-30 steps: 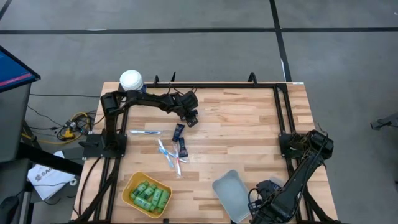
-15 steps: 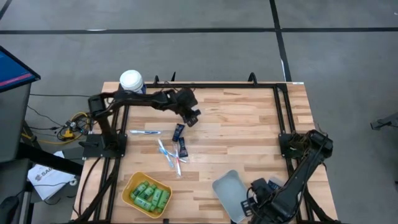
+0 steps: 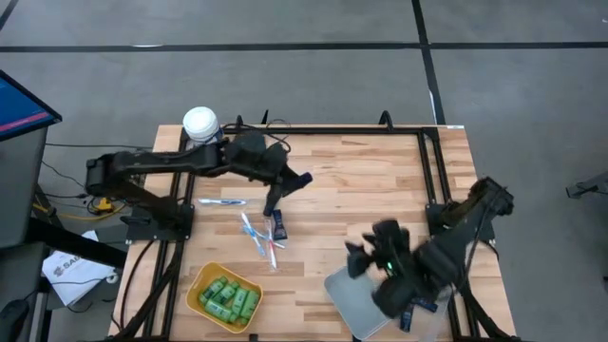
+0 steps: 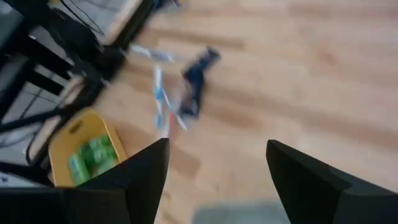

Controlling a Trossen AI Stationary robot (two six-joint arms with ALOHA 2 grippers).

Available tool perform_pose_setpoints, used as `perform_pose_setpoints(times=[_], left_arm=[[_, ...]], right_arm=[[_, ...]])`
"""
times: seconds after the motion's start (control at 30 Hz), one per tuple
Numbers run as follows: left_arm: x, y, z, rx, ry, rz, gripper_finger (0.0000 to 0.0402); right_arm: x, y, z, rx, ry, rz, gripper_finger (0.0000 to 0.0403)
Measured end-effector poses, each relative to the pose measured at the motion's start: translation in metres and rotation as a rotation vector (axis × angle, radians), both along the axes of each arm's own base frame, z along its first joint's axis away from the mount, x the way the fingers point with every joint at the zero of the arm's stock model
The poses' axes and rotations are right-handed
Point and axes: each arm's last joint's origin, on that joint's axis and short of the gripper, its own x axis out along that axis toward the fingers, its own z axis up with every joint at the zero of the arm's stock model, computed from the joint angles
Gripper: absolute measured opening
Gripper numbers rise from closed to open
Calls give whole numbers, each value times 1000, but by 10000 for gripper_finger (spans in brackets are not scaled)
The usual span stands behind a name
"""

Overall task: Pick & Place Travel size toiletries
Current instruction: Put the blue shave cream into the transparent bin

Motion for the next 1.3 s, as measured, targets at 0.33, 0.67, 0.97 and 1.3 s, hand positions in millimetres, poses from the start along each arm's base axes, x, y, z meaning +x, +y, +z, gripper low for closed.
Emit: perform_pose_setpoints(times=[0.33,0.67,0.97,1.3], left_arm=[[-23,-48,46,38,-240,-155,87],[-29,-69,54,34,-289,-226,87],[-28,-71,57,29,-321,-233,87],[-28,-71,59,29,-337,-231,87]], right_arm=[[58,-69,54,-239,-131,247,260],[89,-99,69,-322,-209,449,260],[102,-98,68,-330,-254,568,260],[111,-104,60,-333,-227,542,251]])
